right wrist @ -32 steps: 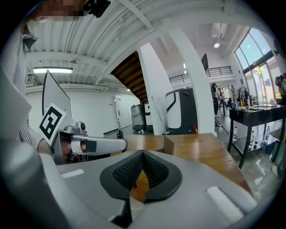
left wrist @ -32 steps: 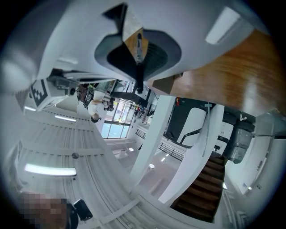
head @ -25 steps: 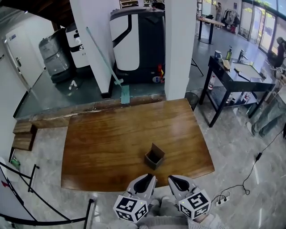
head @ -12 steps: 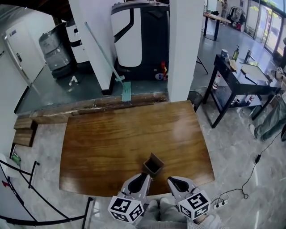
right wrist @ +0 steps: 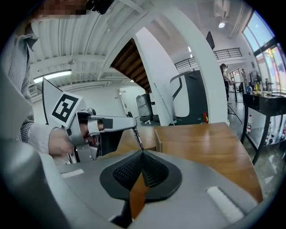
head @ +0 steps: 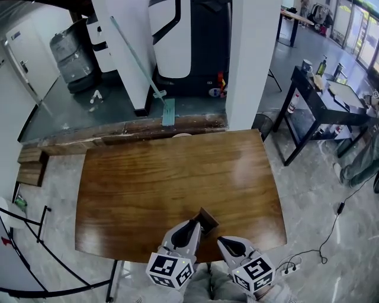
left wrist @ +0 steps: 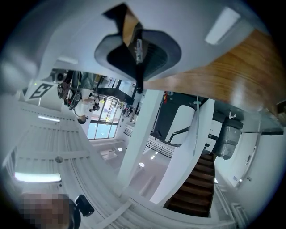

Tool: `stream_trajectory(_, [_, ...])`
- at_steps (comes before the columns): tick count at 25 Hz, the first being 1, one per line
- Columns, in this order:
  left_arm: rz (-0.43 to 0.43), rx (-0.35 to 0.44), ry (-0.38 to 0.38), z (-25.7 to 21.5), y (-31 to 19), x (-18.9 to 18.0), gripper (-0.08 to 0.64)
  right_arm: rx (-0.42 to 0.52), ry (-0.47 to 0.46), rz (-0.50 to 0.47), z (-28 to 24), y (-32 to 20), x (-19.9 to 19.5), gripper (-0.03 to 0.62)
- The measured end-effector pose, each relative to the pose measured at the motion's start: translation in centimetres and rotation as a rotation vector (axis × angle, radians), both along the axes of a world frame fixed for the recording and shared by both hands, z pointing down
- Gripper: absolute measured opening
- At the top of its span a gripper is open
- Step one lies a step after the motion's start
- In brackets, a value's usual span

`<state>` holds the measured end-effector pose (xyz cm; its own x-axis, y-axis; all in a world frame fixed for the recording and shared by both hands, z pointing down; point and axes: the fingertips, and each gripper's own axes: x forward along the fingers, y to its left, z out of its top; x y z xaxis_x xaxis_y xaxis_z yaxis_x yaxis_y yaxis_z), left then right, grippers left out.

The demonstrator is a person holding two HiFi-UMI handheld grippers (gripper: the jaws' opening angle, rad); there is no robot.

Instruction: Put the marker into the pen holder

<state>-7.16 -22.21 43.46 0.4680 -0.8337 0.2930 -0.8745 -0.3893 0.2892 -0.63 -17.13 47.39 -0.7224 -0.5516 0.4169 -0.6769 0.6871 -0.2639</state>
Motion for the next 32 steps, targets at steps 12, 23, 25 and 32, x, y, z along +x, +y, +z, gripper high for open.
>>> stream_trajectory(12, [0.047, -0.096, -0.059, 6.7, -0.9, 1.0, 0.043, -0.075, 0.019, -0.035, 4.0, -0.7, -1.3, 0.0])
stream_trajectory(23, [0.079, -0.133, -0.098, 9.5, -1.1, 2.0, 0.043, -0.11, 0.032, -0.028, 5.2, -0.5, -0.8, 0.0])
stream_trajectory(25, [0.079, -0.129, -0.1, 9.6, -1.0, 1.9, 0.043, -0.111, 0.031, -0.025, 5.3, -0.4, -0.8, 0.0])
stream_trajectory(32, [0.057, -0.137, -0.086, 9.8, -1.2, 1.5, 0.046, -0.113, 0.026, -0.019, 5.5, -0.1, -1.0, 0.0])
